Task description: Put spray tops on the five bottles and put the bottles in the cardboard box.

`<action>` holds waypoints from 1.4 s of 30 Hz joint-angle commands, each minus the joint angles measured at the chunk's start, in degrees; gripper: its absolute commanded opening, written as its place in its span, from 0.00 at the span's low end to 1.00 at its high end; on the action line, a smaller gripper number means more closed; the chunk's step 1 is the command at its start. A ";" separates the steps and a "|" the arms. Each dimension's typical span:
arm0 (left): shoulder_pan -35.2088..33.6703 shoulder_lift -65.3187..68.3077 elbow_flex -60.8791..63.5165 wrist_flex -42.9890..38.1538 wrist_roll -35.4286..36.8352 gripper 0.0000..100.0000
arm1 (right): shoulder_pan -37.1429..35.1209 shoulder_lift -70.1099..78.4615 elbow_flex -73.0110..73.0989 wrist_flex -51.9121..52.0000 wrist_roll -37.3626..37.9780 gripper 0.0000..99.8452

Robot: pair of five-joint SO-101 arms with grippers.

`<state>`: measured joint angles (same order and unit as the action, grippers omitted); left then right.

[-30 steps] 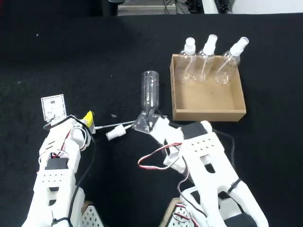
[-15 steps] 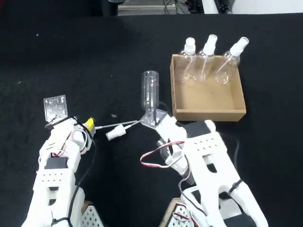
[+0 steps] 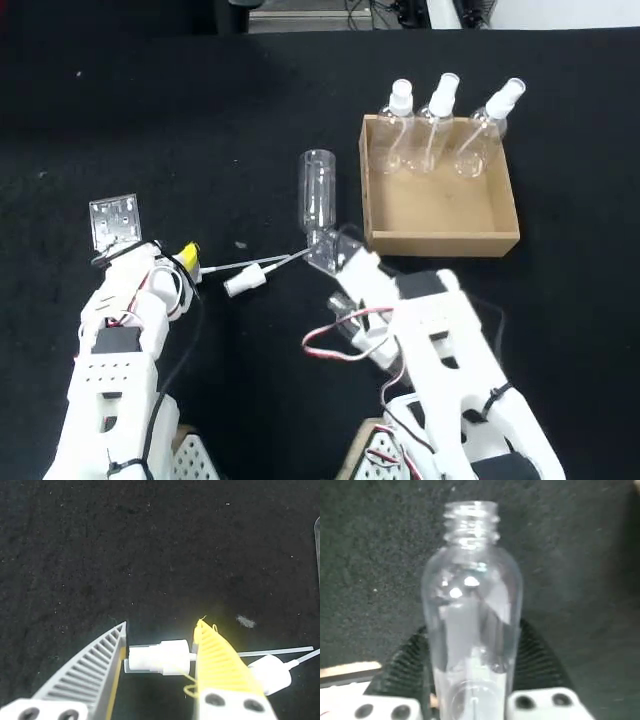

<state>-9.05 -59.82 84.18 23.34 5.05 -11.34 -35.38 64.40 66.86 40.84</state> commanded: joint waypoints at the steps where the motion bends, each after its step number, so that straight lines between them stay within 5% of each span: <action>1: 0.92 -0.88 -5.32 2.46 -0.18 0.21 | 3.60 0.48 -4.79 1.93 15.21 0.02; 4: 0.92 -0.88 -5.58 3.16 -0.18 0.21 | 7.21 0.31 -4.70 1.58 32.62 0.01; 6: 1.01 -0.62 -4.97 3.25 -0.18 0.21 | 9.23 0.22 -4.79 1.85 36.04 0.01; 9: 0.57 -0.79 -4.18 3.25 -0.18 0.21 | 9.67 0.22 -5.23 1.85 31.38 0.03; 15: 2.86 -0.79 -4.00 2.90 -0.18 0.21 | 8.53 0.22 -6.20 1.93 13.80 0.29; 22: 4.09 -0.79 -5.85 2.81 -0.70 0.21 | 2.55 0.57 -5.93 1.41 6.07 0.28; 28: 2.07 -0.79 -8.31 2.90 -6.24 0.21 | 3.08 0.57 -4.62 -2.37 5.71 0.28; 42: 2.07 -0.79 -5.05 3.25 -6.24 0.21 | 3.69 0.57 6.37 -13.98 5.71 0.28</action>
<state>-6.24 -59.82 79.52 26.51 -0.48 -8.18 -35.38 70.64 54.02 46.73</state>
